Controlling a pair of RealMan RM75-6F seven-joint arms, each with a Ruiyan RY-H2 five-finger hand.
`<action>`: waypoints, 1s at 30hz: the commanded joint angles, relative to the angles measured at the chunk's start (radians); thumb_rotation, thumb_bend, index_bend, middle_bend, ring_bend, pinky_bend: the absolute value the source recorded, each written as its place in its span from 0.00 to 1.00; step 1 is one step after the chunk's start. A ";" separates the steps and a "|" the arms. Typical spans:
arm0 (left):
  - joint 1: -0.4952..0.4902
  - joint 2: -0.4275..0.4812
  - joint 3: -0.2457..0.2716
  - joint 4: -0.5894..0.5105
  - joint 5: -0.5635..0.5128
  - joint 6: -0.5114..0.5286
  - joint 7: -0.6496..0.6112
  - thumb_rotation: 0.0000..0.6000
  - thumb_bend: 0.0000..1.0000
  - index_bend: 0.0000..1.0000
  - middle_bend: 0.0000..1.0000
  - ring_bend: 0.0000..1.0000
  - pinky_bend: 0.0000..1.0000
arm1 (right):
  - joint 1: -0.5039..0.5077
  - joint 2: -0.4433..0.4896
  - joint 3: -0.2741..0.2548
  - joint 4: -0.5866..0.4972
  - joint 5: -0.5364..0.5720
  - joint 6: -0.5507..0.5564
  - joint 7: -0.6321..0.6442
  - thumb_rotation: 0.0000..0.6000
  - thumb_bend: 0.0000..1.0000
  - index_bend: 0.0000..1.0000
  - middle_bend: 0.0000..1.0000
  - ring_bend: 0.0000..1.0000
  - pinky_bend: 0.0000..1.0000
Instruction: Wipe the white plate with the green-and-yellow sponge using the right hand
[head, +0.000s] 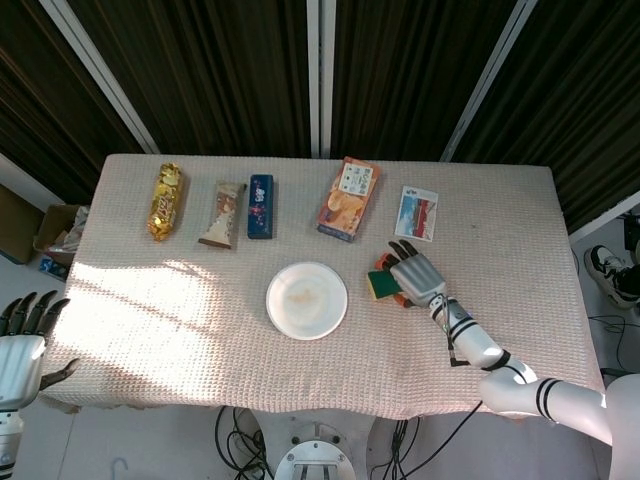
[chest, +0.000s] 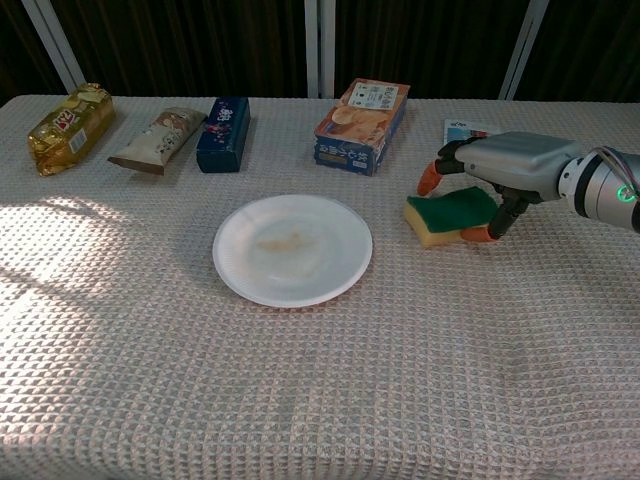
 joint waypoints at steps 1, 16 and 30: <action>0.000 0.001 0.000 -0.001 -0.001 -0.001 0.002 1.00 0.00 0.18 0.12 0.08 0.11 | -0.001 -0.010 -0.001 0.013 -0.004 0.005 0.009 1.00 0.26 0.29 0.25 0.04 0.04; 0.006 0.014 0.000 -0.010 -0.003 0.000 0.000 1.00 0.00 0.18 0.12 0.08 0.11 | 0.021 0.011 0.011 -0.094 -0.181 0.176 -0.081 1.00 0.30 0.43 0.35 0.13 0.07; 0.021 -0.005 0.003 0.069 -0.028 -0.006 -0.087 1.00 0.00 0.18 0.12 0.08 0.11 | 0.256 -0.186 0.105 -0.040 -0.028 -0.030 -0.632 1.00 0.30 0.56 0.37 0.14 0.07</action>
